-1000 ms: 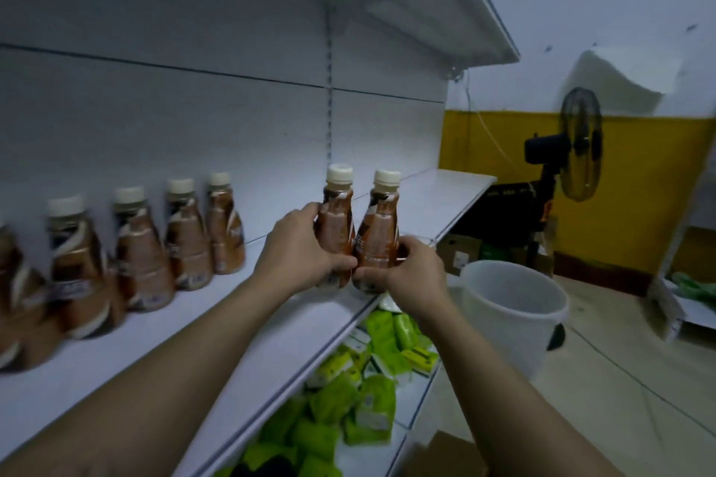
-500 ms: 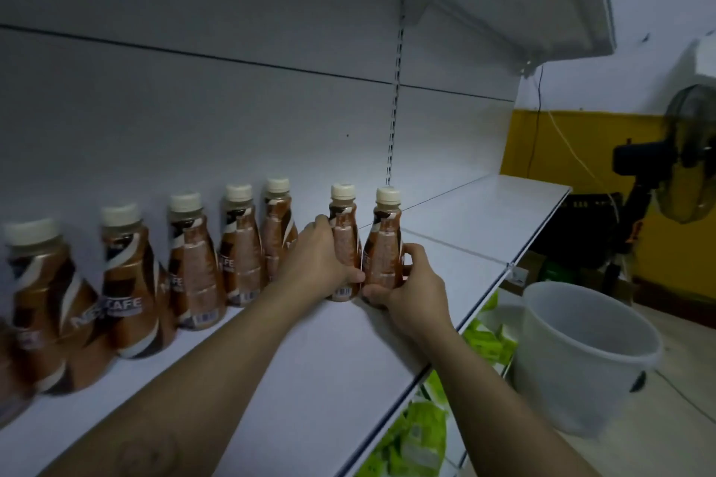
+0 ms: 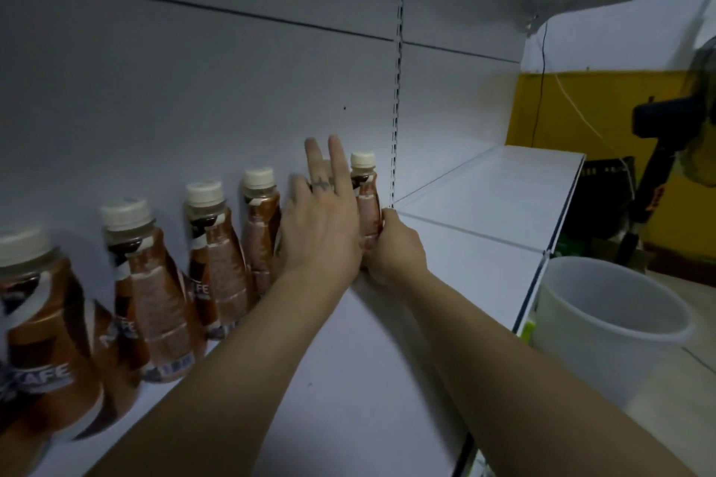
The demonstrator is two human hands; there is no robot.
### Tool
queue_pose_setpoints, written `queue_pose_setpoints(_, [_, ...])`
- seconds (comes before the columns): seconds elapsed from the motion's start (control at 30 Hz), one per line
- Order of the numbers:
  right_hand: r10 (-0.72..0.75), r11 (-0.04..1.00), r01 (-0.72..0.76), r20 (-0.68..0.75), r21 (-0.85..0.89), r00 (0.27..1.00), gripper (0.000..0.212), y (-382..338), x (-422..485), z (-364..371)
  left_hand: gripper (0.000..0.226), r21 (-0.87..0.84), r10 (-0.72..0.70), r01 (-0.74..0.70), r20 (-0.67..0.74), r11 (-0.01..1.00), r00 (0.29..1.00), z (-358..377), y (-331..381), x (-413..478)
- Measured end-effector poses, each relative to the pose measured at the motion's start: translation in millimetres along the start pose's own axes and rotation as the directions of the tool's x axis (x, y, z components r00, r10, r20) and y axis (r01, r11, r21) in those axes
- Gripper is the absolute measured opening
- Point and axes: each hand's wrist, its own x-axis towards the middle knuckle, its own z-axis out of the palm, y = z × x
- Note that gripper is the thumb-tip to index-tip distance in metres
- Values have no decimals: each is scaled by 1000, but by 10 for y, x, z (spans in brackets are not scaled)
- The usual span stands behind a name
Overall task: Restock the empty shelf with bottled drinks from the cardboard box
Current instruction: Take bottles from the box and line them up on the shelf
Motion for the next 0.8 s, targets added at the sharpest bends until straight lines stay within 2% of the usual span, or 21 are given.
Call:
queue_pose_setpoints(0.07, [-8,999,10,-46,36,999,32,-28,8,122,108,122,54,-44,-86,992,995,-113,-70,115])
queue_pose_setpoints(0.13, [-61,990,70,-78,119,995,36,-38,-10,201,93,195,63,-48,-74,980,995,-185,-182,210])
queue_pose_setpoints(0.2, [-124,969,123,-10,213,992,42,-17,-7,169,72,201,65,-54,-47,978,997,-188,-259,257])
queue_pose_setpoints(0.27, [-196,958,162,129,238,972,53,50,-4,106,60,180,66,-60,-25,982,998,-171,-280,282])
queue_pose_setpoints(0.4, [-222,959,171,223,227,949,74,146,50,147,62,193,46,-33,-64,981,997,-98,-341,336])
queue_pose_setpoints(0.5, [-220,964,183,189,193,957,88,126,100,216,66,232,32,-10,-90,973,995,-36,-403,327])
queue_pose_setpoints(0.67, [-231,969,210,168,133,958,93,65,72,225,70,263,22,9,-116,965,993,-67,-392,314])
queue_pose_setpoints(0.8, [-201,962,114,361,248,911,142,30,79,276,70,251,34,-3,-118,968,992,-60,-414,315])
